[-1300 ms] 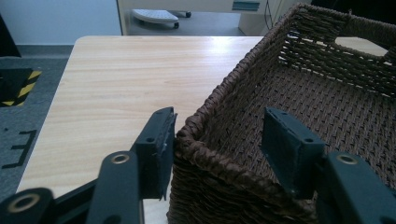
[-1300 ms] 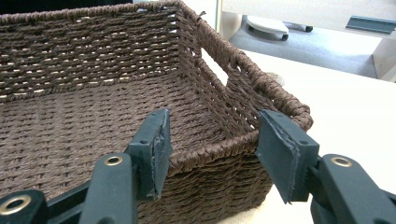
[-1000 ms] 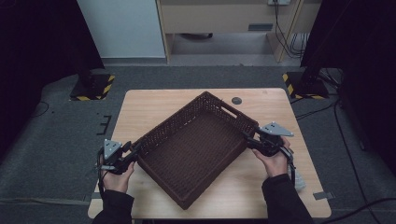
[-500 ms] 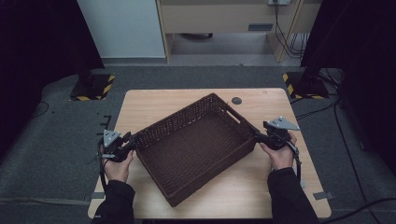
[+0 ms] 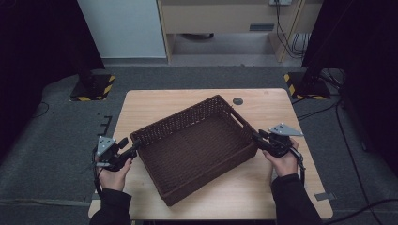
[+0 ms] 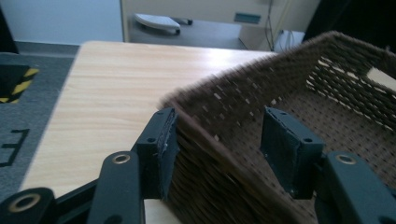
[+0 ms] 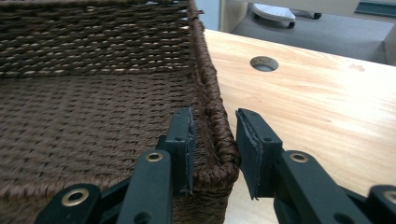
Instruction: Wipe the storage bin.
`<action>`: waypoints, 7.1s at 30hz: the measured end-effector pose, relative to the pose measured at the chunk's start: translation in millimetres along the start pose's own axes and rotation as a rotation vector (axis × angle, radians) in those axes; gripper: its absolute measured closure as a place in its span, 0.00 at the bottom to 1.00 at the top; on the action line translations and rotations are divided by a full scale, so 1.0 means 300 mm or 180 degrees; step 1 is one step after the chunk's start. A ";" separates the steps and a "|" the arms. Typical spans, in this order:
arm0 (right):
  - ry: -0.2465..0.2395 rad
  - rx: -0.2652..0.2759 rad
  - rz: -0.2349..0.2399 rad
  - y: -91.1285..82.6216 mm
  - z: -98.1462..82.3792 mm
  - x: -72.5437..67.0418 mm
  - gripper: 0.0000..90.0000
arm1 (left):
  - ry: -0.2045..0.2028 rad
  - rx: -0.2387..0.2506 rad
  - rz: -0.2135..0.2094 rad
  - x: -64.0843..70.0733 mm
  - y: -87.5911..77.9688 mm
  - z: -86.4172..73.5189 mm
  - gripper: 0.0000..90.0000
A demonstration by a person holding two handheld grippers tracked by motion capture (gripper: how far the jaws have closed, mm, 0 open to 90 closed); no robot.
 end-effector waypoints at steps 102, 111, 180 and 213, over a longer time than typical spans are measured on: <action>0.0072 -0.0452 -0.0518 -0.278 -0.247 0.168 0.56 | 0.0198 -0.0360 -0.0186 -0.039 0.067 -0.023 0.59; 0.0194 -0.0607 -0.0386 -0.253 -0.272 0.160 0.77 | 0.0210 -0.0415 -0.0141 -0.058 0.119 -0.026 0.59; 0.0226 0.0262 0.0261 0.106 -0.033 0.127 0.82 | 0.0328 -0.0462 -0.0462 0.067 0.117 -0.060 0.72; 0.0054 0.0265 0.0378 0.032 -0.016 0.120 0.82 | 0.0380 -0.0466 -0.0440 0.069 0.117 -0.060 0.72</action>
Point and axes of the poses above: each handheld gripper's, and its own axes: y roughly forward along the jaws, z roughly out of its top, x roughly to its right, the point moved 5 cm from there along y, roughly forward along the jaws, and after that the axes turned 11 degrees about x, right-handed, at the moved point
